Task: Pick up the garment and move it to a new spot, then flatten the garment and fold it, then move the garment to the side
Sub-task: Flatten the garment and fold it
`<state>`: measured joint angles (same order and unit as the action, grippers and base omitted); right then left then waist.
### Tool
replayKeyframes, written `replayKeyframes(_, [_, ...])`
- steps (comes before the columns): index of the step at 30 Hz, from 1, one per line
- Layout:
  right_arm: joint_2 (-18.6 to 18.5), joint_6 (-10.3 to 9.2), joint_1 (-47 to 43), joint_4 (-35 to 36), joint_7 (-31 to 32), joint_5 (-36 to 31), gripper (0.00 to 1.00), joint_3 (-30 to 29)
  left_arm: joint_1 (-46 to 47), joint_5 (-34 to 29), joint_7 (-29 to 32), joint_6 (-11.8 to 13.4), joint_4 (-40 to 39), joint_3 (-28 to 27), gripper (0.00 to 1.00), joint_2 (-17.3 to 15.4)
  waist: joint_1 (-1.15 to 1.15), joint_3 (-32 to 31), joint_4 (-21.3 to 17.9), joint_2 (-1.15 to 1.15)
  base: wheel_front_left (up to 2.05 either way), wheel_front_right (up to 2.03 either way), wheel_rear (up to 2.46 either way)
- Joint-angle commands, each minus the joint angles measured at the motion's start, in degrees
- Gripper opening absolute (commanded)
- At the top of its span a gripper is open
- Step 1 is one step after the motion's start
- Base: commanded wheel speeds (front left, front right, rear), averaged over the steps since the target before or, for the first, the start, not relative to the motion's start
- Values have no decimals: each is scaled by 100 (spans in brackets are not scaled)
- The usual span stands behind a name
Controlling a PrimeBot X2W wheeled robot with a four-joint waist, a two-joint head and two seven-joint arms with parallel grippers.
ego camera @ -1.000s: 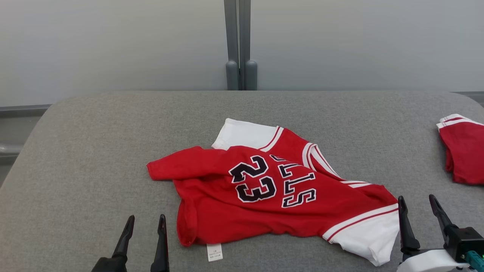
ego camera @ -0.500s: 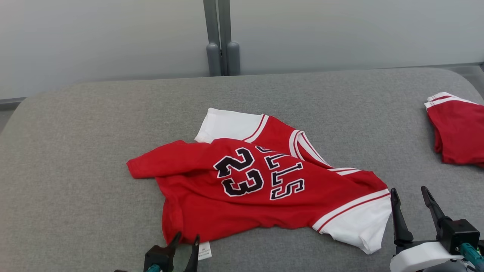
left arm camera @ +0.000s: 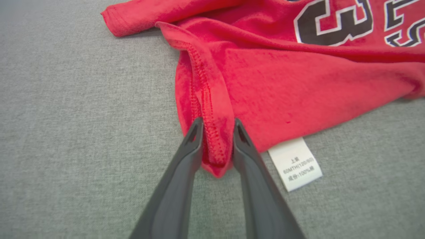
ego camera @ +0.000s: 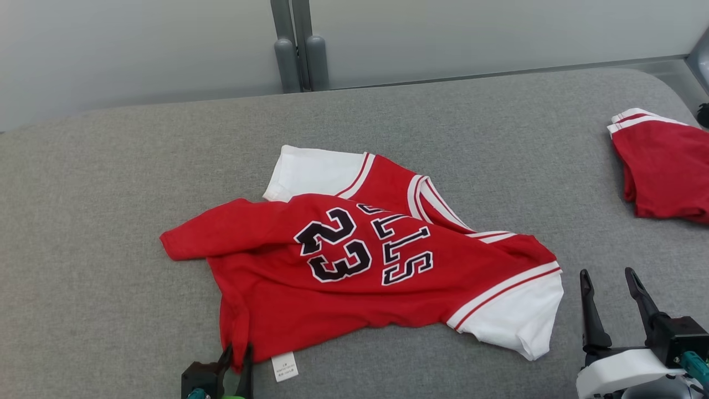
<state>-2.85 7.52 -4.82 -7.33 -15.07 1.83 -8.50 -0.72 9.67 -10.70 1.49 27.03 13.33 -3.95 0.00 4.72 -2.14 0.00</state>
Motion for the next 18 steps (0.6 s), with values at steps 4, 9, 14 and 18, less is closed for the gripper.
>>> replayKeyframes(4, [-12,-6,72,-9,-14,12,100,-6,-29,68,-99,75,44,-47,45,-8,0,6,52,0,0,0,0])
replayKeyframes(9, [-12,-6,84,-18,-14,7,100,-25,-49,178,-152,98,140,-122,35,-29,0,1,103,0,0,0,0])
replayKeyframes(14, [-12,-6,115,-32,-14,15,100,-21,22,329,-103,-31,369,-123,0,-53,0,-1,127,0,0,0,0])
replayKeyframes(18, [-12,-6,126,-36,-14,8,100,-7,126,483,-141,-145,504,-164,0,-38,0,1,143,0,0,0,0])
